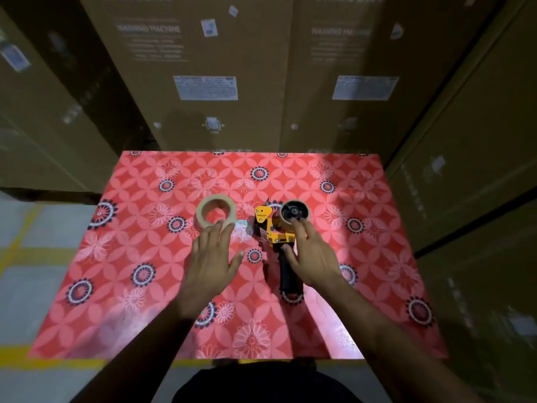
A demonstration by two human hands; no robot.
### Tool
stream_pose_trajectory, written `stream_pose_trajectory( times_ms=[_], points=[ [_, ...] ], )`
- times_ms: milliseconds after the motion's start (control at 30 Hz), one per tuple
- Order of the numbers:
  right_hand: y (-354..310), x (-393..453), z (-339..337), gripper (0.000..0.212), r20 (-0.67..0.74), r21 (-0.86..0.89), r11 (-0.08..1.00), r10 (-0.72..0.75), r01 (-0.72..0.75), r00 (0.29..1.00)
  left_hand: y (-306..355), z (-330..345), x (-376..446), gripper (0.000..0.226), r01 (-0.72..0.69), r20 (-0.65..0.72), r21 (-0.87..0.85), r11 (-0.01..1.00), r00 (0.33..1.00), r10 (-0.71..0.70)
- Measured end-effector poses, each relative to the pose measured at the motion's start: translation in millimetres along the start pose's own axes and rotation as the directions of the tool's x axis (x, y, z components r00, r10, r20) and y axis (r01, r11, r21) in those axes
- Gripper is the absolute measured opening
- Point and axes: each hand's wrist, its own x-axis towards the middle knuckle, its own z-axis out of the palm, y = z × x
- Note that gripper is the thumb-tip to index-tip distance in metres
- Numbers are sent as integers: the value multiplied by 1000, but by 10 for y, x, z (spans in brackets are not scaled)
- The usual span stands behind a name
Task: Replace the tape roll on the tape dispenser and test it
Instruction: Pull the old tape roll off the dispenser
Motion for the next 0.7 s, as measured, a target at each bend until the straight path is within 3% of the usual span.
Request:
stream_pose_trajectory(
  times_ms=[133, 267, 433, 700],
  points=[
    [-41, 119, 183, 64, 165, -50, 999, 11, -3, 986, -3, -26, -36, 85, 27, -3, -17, 999, 1000, -27],
    [-85, 261, 318, 58, 298, 12, 999, 27, -32, 954, -52, 22, -78, 81, 15, -4, -29, 999, 1000, -15],
    [-71, 294, 349, 64, 320, 48, 998, 28, -46, 947, -112, 102, -91, 68, 9, 17, -23, 1000, 1000, -9],
    [18, 49, 281, 63, 251, 195, 980, -78, 29, 965, 1, 168, -90, 66, -64, 54, -43, 997, 996, 67]
  ],
)
